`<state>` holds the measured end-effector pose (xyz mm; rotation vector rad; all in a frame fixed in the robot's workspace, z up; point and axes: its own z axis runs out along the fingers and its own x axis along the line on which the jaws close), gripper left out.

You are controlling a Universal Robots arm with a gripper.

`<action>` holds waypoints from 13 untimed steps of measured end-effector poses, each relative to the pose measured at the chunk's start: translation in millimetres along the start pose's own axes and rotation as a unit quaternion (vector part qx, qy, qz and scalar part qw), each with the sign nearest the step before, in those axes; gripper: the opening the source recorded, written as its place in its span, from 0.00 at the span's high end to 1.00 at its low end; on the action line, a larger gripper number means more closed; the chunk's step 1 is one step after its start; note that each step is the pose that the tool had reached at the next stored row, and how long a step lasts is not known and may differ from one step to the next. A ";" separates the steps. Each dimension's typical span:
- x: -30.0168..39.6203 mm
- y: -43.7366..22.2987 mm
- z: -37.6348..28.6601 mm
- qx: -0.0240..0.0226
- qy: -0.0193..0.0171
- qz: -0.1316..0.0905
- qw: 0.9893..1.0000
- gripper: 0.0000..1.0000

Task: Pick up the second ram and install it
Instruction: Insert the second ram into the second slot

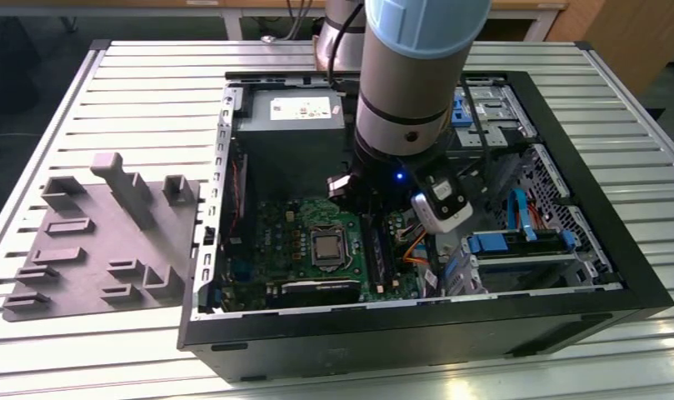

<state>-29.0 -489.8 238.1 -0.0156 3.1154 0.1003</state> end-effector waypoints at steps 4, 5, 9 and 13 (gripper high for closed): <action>0.0 -0.1 2.4 0.000 0.000 0.002 1.000 0.89; 0.0 -0.2 2.5 0.000 0.000 0.003 1.000 0.89; 0.1 -0.2 3.0 0.000 0.000 0.004 1.000 0.89; 0.2 -0.2 4.0 -0.001 0.000 0.004 1.000 0.89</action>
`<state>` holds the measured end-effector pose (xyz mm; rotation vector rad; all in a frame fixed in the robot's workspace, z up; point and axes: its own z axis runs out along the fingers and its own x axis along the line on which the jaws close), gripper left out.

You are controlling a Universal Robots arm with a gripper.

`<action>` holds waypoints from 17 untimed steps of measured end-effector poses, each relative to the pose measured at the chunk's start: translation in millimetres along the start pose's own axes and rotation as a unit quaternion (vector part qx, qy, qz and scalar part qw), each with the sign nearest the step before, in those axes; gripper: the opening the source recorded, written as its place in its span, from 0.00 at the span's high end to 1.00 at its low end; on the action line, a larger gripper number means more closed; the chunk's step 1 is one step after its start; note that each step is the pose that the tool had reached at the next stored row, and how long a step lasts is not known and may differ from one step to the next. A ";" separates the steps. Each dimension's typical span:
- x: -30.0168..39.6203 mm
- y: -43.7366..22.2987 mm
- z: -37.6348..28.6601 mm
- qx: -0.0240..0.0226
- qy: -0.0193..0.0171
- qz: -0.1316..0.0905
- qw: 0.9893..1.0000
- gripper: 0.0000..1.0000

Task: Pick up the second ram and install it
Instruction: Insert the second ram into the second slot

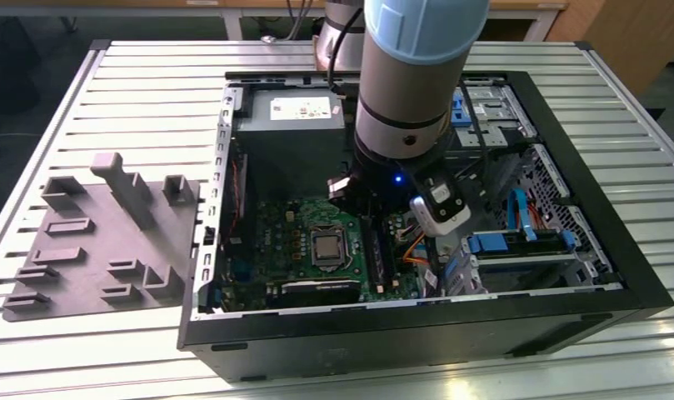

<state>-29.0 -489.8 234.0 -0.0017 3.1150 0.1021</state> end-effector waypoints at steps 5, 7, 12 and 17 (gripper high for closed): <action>0.0 -0.1 1.2 0.000 0.000 0.000 1.000 0.89; 0.0 -0.1 1.2 0.000 0.000 0.000 1.000 0.89; 0.2 -0.1 2.0 0.000 0.000 0.000 1.000 0.89; 0.7 -0.2 3.6 0.000 0.000 0.000 1.000 0.89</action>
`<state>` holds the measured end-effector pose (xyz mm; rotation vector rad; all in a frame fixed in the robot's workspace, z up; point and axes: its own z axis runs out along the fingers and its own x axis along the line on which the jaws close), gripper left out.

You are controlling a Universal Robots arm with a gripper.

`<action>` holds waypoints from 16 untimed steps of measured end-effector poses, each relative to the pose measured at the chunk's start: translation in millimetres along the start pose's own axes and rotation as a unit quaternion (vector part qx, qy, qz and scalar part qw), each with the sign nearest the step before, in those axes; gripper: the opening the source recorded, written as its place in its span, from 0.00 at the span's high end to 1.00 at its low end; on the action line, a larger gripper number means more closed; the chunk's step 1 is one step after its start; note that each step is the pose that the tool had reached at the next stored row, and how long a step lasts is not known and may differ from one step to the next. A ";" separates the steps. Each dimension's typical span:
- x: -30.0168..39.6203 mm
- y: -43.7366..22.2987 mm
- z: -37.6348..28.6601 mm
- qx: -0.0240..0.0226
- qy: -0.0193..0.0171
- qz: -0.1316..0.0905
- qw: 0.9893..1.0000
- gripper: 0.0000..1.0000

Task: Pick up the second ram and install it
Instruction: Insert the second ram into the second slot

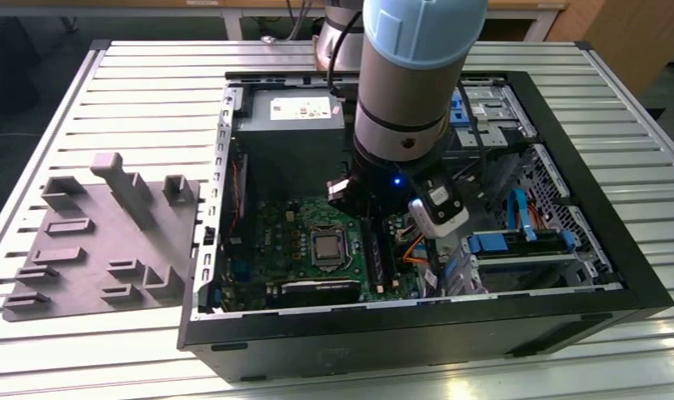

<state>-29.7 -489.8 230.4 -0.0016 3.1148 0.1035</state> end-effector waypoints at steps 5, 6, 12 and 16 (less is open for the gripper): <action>0.5 0.0 0.6 0.000 0.000 0.000 1.000 0.89; 0.5 0.0 0.7 0.000 0.000 0.000 1.000 0.89; 0.6 0.6 1.6 0.000 0.000 0.000 1.000 0.89; 0.7 0.4 4.0 0.000 0.000 0.000 1.000 0.89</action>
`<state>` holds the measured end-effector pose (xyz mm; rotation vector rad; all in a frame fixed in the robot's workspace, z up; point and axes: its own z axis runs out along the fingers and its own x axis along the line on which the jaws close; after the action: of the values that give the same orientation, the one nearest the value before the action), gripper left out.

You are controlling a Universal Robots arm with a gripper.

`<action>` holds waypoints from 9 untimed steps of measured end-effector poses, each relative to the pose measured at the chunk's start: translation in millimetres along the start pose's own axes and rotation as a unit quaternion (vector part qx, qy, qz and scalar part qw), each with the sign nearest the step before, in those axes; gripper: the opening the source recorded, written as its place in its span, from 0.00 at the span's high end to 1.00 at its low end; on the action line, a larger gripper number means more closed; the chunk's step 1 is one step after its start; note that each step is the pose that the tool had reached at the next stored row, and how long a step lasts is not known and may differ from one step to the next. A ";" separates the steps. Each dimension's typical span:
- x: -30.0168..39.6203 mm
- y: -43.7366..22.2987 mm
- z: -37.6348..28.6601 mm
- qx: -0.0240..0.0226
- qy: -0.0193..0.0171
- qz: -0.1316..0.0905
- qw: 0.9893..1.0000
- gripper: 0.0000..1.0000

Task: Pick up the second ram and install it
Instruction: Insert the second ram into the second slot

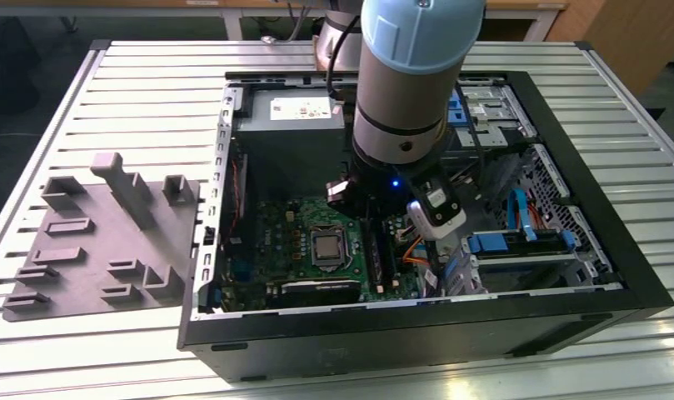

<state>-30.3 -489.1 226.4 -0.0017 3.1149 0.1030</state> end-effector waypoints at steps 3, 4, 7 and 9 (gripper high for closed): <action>0.0 0.0 0.1 0.000 0.000 0.000 1.000 0.89; 0.0 0.0 0.1 0.000 0.000 0.000 1.000 0.89; 0.0 0.0 0.2 0.000 0.000 0.000 1.000 0.89; 0.0 0.0 0.3 0.001 0.000 0.000 1.000 0.89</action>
<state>-30.3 -489.0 226.1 -0.0018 3.1150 0.1007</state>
